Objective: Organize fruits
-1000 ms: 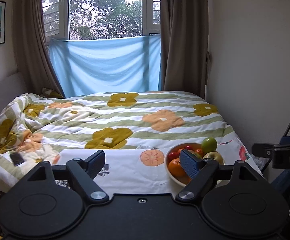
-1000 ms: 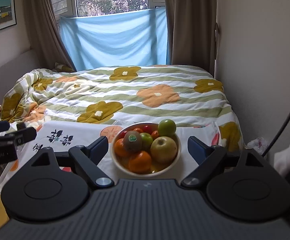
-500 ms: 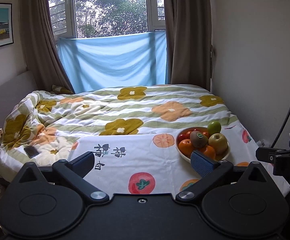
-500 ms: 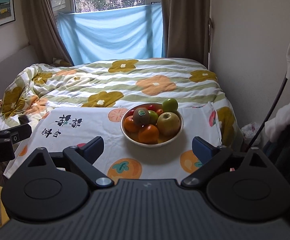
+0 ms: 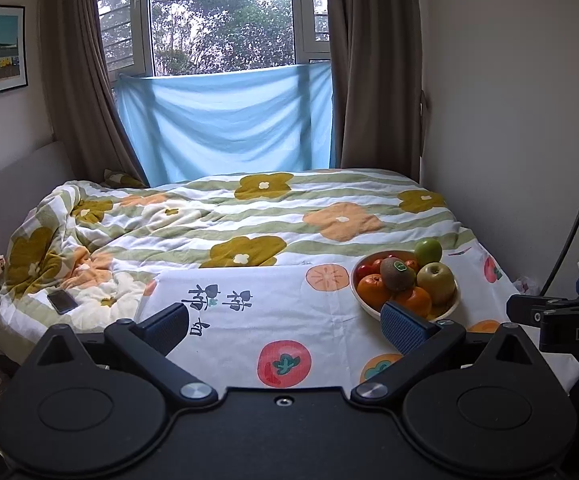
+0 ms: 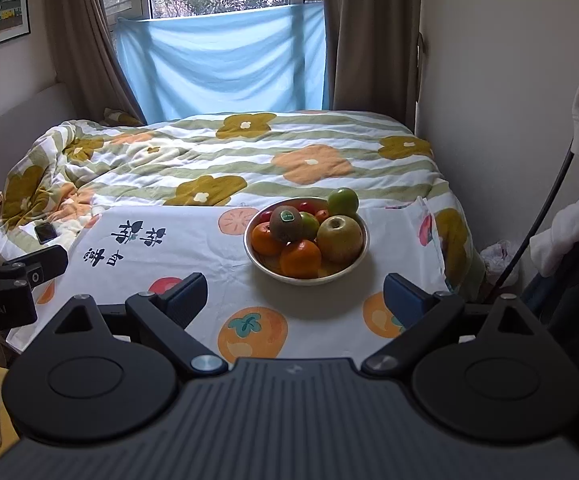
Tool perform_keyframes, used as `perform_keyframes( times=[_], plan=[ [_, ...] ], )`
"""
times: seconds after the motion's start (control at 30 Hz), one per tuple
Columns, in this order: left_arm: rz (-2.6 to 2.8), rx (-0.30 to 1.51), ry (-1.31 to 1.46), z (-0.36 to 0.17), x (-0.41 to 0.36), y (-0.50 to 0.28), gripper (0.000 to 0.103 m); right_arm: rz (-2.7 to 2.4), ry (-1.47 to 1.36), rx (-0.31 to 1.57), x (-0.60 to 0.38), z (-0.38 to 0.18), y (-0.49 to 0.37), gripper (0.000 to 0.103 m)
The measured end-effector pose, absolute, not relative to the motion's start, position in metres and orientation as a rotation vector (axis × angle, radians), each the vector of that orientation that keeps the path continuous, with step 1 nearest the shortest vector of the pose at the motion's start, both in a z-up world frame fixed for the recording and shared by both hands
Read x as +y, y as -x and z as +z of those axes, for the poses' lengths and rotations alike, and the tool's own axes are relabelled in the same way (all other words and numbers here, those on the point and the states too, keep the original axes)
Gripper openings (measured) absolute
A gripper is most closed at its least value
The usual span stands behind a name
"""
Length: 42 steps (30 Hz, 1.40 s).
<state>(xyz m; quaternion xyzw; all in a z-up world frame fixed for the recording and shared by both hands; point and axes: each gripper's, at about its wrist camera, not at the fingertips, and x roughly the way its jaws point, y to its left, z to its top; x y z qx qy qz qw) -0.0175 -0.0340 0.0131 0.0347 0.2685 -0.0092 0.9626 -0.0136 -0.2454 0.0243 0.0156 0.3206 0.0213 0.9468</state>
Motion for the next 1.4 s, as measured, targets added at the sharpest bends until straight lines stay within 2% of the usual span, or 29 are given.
perform_keyframes(
  times=[1.4],
  plan=[
    [0.007,0.554,-0.045,0.011,-0.018,0.009,0.103,0.031,-0.052,0.654,-0.247,0.029,-0.006,0.103]
  ],
)
